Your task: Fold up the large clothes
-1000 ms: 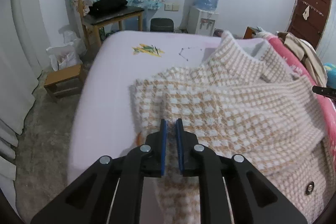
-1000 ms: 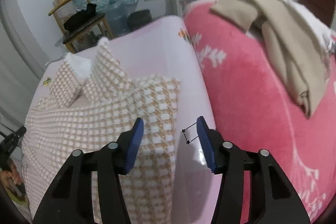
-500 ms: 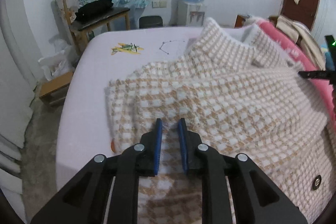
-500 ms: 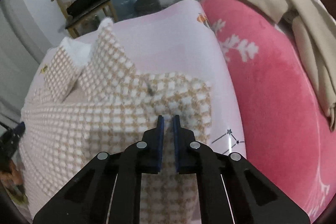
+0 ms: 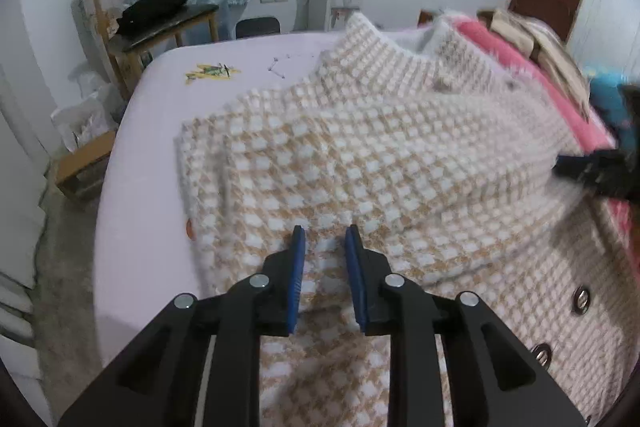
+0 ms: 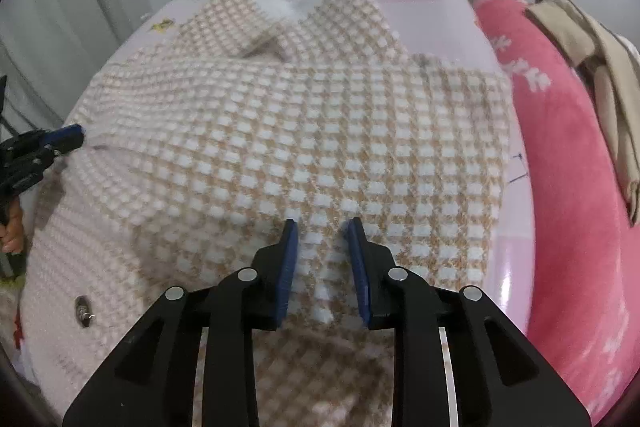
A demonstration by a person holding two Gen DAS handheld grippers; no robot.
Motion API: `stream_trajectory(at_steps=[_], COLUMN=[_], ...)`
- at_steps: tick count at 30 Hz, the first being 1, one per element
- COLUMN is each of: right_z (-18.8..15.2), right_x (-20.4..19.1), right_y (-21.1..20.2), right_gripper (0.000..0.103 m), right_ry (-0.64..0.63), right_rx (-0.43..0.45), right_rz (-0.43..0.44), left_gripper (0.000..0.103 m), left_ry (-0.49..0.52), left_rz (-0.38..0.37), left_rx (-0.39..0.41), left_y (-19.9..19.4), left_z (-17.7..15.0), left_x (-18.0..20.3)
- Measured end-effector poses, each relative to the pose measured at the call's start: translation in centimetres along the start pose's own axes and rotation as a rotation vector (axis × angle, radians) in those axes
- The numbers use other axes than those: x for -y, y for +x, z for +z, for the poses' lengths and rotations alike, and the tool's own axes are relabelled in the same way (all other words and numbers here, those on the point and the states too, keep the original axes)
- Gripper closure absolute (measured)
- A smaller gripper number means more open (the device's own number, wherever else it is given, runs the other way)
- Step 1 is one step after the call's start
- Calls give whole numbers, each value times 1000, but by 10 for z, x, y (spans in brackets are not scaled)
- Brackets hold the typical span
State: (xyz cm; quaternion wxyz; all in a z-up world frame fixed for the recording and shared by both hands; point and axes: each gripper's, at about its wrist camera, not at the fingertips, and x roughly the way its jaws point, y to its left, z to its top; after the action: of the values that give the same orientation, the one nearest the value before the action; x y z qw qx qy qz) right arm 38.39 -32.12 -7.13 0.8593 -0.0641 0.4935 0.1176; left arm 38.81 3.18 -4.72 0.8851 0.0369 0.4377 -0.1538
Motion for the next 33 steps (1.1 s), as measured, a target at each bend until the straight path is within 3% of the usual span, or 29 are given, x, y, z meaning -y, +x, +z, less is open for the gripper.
stream_trajectory(at_steps=[4,7,9,10,12,16,19,24,28,33], right_z=[2,-2,-1,-3,-4,-8,-35,-94,-142,-184], right_x=[-8,-33,-47,-51,-50,-48,-54,-68,-89,-106], right_y=[-22,-33,-17,0,7,-31,-68,-100,-117,-125], right_gripper=[76,66,63,63,63,61,48,29,21,17], right_ry=[44,-10,-41,-49,-27,35,50,81,91,118], right_rx=[27,69,41,2,5,33,71,42,11,-28], right_rz=[12,27,-7,-34,-45,-48,-28,17,25,21], left_gripper=[80,65,57,56,56,55,50,33,23,21], left_ry=[13,49,54,64,90,5,-9,-5,14,-10], left_rz=[-11,-44,-34,8,54,10,-12,-24,-13,13], left_rx=[38,56,3,-23,7,-7,15,17,-44,-124], left_y=[-26,-37,-24,-14,-13,-33,-61,-104,-119,-122], left_z=[1,-8,-14,-17,-19,-21,-32,-68,-105,-148], left_x=[11,24,33,38,45,42,47,65,81,95])
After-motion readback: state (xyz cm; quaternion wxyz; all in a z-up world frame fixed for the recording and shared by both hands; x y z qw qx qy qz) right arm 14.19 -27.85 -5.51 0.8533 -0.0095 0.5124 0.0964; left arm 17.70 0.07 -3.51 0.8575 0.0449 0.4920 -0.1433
